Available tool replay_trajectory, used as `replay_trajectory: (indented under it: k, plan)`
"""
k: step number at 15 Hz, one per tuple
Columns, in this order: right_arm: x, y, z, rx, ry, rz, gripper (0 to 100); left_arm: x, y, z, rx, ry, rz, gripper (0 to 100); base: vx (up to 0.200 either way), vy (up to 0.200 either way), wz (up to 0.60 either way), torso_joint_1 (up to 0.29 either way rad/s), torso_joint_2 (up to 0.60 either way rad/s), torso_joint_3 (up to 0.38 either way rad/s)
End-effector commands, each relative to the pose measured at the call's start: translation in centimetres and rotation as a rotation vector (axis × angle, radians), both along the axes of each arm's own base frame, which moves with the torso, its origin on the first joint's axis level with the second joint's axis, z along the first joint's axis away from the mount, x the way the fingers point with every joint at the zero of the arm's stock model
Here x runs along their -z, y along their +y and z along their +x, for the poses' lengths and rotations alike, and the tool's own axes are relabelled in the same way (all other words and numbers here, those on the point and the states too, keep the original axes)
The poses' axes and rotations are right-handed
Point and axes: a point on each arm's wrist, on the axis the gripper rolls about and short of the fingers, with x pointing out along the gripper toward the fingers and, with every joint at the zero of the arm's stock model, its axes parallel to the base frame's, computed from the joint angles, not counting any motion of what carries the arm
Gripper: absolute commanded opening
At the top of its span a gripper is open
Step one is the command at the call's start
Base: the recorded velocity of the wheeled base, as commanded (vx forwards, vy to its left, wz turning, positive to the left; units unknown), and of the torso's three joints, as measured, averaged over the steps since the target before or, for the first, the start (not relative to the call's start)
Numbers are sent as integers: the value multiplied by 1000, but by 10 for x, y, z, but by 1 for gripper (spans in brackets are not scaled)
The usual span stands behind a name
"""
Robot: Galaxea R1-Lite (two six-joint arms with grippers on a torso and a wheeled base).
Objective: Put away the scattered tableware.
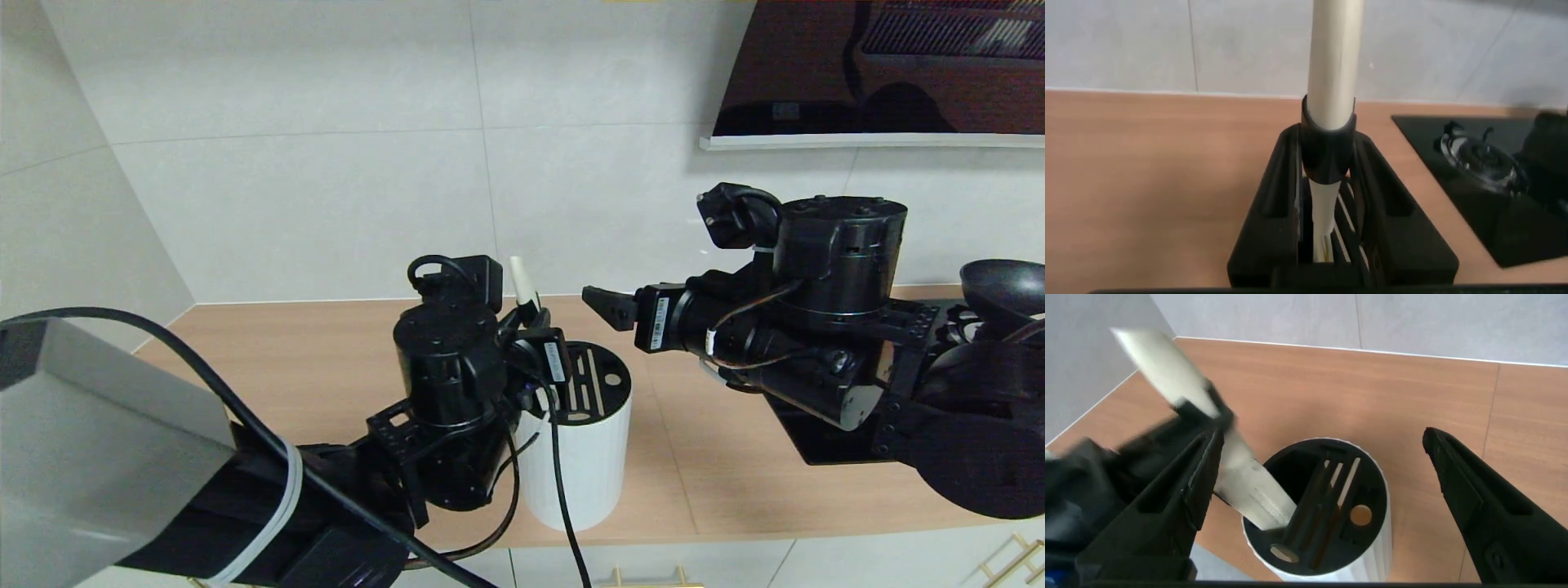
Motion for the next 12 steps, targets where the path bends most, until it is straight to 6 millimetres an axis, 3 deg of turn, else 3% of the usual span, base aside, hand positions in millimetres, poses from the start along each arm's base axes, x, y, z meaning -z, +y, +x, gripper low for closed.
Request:
replay_trajectory:
  k: [1, 10, 11, 12]
  plan:
    - [1, 1, 0, -1, 1, -3, 100, 14, -4, 2, 5, 28, 24, 0, 0, 0, 0, 0, 0, 0]
    - [1, 1, 0, -1, 1, -3, 100, 33, -6, 4, -3, 69, 65, 0, 0, 0, 0, 0, 0, 0]
    - [1, 1, 0, -1, 2, -1, 100, 33, -6, 4, -11, 70, 66, 100, 0, 0, 0, 0, 0, 0]
    - [1, 1, 0, -1, 1, -3, 100, 33, -6, 4, -16, 70, 68, 100, 0, 0, 0, 0, 0, 0]
